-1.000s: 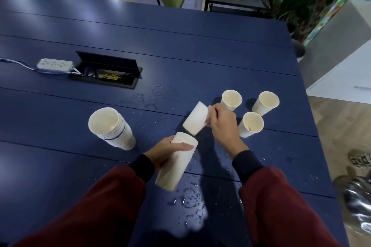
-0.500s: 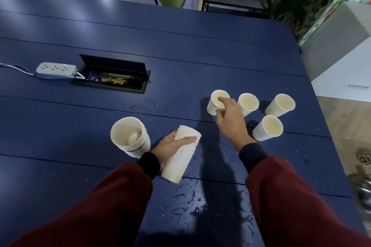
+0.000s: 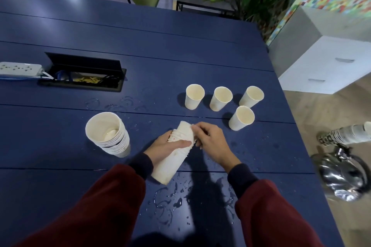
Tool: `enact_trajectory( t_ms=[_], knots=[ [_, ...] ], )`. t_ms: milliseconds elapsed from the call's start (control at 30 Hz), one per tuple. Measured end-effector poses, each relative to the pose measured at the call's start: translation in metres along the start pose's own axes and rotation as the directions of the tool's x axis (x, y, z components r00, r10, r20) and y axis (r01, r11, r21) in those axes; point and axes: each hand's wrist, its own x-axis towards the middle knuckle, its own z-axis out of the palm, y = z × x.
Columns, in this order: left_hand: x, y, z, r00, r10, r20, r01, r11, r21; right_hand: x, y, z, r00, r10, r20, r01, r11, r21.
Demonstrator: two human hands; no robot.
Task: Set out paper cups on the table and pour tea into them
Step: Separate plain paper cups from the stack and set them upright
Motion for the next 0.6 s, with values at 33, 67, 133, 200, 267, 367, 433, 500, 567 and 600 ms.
enact_trajectory(
  t_ms=[33,67,133,200,267,367,433,500,567,600],
  knots=[
    [-0.002,-0.001,0.001,1.0,0.002,-0.017,-0.002,1.0,0.014,0.001,0.001,-0.003,0.997,-0.004,-0.08,0.005,1.0,0.008],
    [-0.005,-0.001,0.001,0.999,0.002,-0.034,-0.001,1.0,0.018,0.003,0.001,-0.008,0.984,-0.028,-0.177,0.024,0.999,-0.024],
    [-0.009,-0.005,-0.001,0.998,0.004,-0.07,-0.003,1.0,0.006,0.006,0.004,-0.02,0.941,-0.126,-0.314,0.067,0.979,-0.192],
    [-0.013,-0.005,-0.003,0.992,0.013,-0.122,-0.012,1.0,0.009,0.008,0.01,-0.03,0.924,-0.186,-0.335,0.06,0.933,-0.354],
    [-0.013,-0.006,-0.005,0.987,0.034,-0.157,-0.027,0.999,0.047,0.011,0.019,-0.036,0.942,-0.159,-0.294,0.003,0.884,-0.468],
    [-0.014,-0.003,-0.002,0.979,0.106,-0.172,-0.099,0.994,0.046,0.009,0.026,-0.038,0.973,-0.065,-0.221,-0.064,0.844,-0.533],
    [-0.015,-0.001,0.0,0.97,0.155,-0.185,-0.148,0.988,0.052,0.004,0.022,-0.035,0.966,-0.098,-0.239,-0.051,0.835,-0.548],
    [-0.015,0.001,0.003,0.962,0.196,-0.191,-0.186,0.98,0.069,-0.004,0.013,-0.029,0.927,-0.212,-0.31,0.018,0.85,-0.527],
    [-0.015,0.001,0.007,0.958,0.218,-0.184,-0.2,0.974,0.11,-0.011,0.0,-0.018,0.925,-0.27,-0.266,0.121,0.876,-0.467],
    [-0.014,0.001,0.008,0.958,0.229,-0.171,-0.209,0.969,0.129,-0.014,-0.006,-0.011,0.945,-0.27,-0.186,0.174,0.893,-0.414]
  ],
)
